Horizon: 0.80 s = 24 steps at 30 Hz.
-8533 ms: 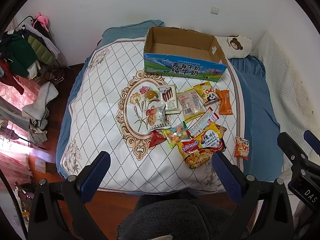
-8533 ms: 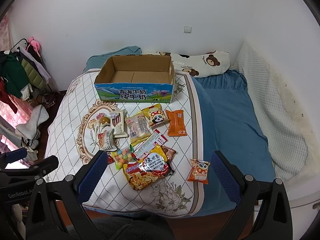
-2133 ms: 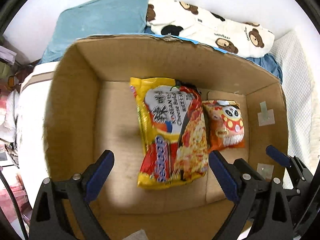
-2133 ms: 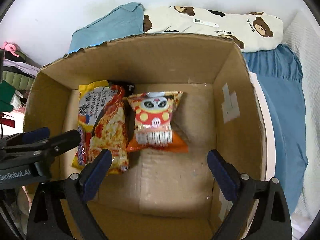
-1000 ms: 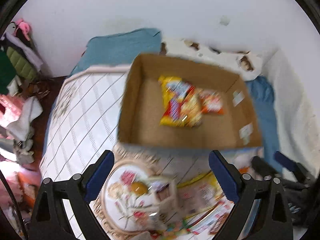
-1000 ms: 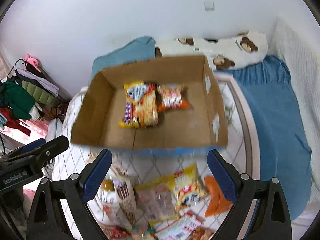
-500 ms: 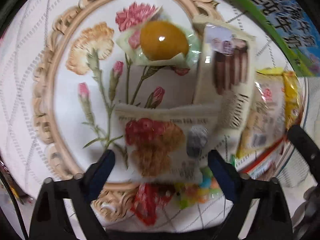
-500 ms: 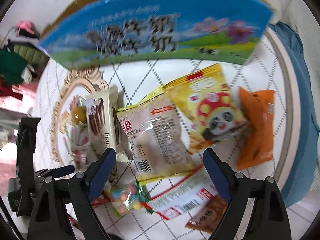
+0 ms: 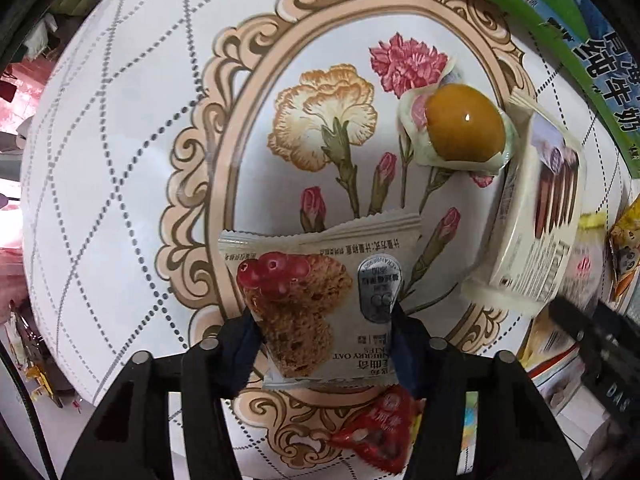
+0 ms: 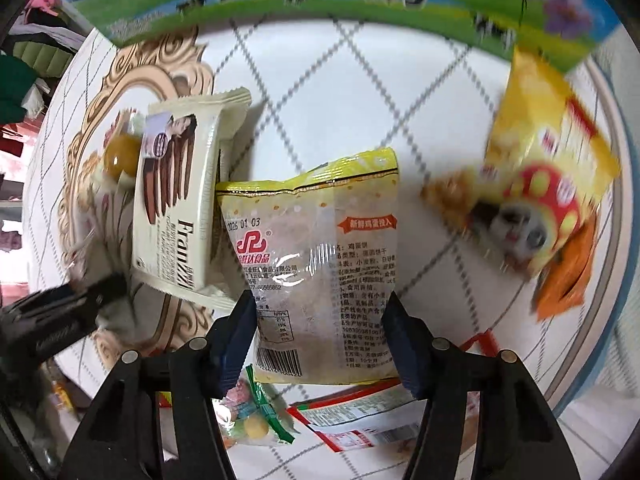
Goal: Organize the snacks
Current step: 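Grasp the oat cookie packet with the left gripper while the right grasps the clear egg-cake bag, then carry both packets into the box and release them beside the noodle pack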
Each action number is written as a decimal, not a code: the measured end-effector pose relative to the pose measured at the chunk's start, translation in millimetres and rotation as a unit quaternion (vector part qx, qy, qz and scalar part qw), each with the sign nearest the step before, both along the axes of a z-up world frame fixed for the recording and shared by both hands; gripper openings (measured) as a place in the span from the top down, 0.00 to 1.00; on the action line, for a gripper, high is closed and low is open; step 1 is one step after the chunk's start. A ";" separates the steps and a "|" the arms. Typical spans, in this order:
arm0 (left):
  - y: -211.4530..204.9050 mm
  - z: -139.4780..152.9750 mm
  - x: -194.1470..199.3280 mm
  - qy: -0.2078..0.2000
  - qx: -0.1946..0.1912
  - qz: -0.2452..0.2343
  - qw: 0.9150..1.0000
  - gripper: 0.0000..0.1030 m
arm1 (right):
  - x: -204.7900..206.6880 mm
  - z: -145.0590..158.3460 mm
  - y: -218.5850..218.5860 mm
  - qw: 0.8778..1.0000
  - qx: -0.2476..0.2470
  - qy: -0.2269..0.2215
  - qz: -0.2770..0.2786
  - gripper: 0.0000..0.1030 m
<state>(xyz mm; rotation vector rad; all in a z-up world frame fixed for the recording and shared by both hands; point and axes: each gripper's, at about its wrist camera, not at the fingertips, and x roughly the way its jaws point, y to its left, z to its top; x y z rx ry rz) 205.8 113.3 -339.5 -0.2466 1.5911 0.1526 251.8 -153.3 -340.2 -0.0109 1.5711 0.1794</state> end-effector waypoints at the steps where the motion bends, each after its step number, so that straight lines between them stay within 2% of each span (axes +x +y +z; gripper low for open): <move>1: 3.8 -2.2 -0.6 -0.001 -0.007 0.006 1.000 0.41 | -0.6 -1.4 -0.9 1.000 0.000 0.001 -0.002 0.37; 8: 9.1 -11.2 5.3 -0.004 -0.024 0.023 0.999 0.39 | 1.6 -13.4 2.5 1.000 -0.017 -0.005 -0.016 0.34; 10: 11.7 -0.7 4.6 -0.009 -0.012 0.024 1.000 0.51 | -3.5 -12.6 4.2 1.000 -0.020 -0.014 -0.017 0.35; 12: 18.7 6.2 -5.3 -0.014 -0.013 0.022 1.000 0.53 | -9.2 -11.2 0.0 0.999 -0.019 -0.024 -0.019 0.40; 14: 21.5 13.4 -12.0 -0.022 -0.016 0.020 0.999 0.53 | -16.2 -1.3 -3.6 0.999 -0.012 -0.029 -0.022 0.45; 17: 18.3 27.4 -20.6 -0.032 -0.012 0.008 0.999 0.53 | -26.2 12.1 -12.2 0.999 0.004 -0.034 -0.029 0.48; 20: 3.8 50.0 -24.2 -0.046 -0.017 -0.007 0.999 0.54 | -37.4 27.2 -23.9 0.998 0.027 -0.035 -0.037 0.49; 24: -9.1 90.2 -26.0 -0.075 -0.044 -0.027 0.996 0.54 | -45.4 60.6 -34.4 0.996 0.071 -0.040 -0.046 0.49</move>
